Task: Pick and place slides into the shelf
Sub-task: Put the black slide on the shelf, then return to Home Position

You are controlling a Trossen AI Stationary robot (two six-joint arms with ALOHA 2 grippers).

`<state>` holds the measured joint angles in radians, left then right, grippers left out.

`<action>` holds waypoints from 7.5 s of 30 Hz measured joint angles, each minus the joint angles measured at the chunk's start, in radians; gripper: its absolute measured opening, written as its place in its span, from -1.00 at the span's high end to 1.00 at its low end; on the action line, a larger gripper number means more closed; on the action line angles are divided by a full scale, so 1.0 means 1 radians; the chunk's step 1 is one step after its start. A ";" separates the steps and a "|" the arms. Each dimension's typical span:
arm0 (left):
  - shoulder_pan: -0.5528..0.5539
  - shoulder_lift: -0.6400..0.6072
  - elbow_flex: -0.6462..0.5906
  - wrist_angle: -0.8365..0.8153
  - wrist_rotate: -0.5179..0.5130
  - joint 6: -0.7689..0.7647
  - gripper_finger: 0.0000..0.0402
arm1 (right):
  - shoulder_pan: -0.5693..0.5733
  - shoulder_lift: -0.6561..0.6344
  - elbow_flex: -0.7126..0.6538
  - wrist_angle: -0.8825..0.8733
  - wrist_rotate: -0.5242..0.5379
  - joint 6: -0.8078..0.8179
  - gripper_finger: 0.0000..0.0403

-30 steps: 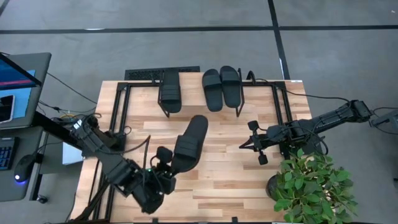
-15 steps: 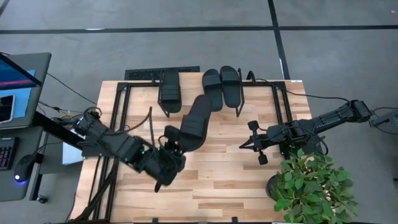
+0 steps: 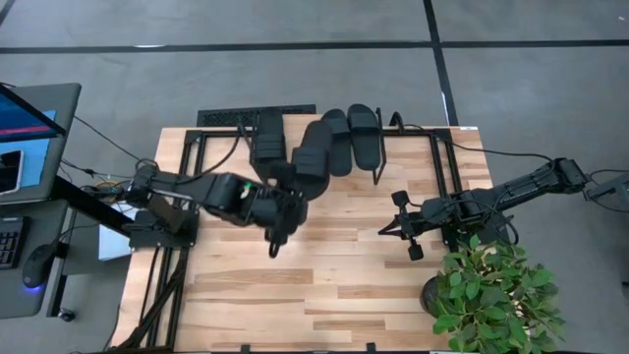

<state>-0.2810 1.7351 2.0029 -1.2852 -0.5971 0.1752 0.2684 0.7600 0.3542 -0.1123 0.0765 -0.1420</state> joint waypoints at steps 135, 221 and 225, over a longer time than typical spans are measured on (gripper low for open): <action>0.467 0.001 -0.363 0.241 0.397 0.013 0.40 | 0.000 0.000 0.000 0.003 0.000 -0.073 1.00; 0.036 -1.716 -1.994 1.355 0.362 -0.211 0.42 | -0.225 -0.757 -0.196 -0.110 -0.050 0.177 1.00; 0.036 -1.716 -1.994 1.355 0.362 -0.199 0.42 | -0.225 -0.757 -0.196 -0.152 -0.050 0.177 1.00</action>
<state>-0.2455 0.0193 0.0090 0.0700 -0.2356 -0.0234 0.0436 0.0032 0.1585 -0.2645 0.0269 0.0346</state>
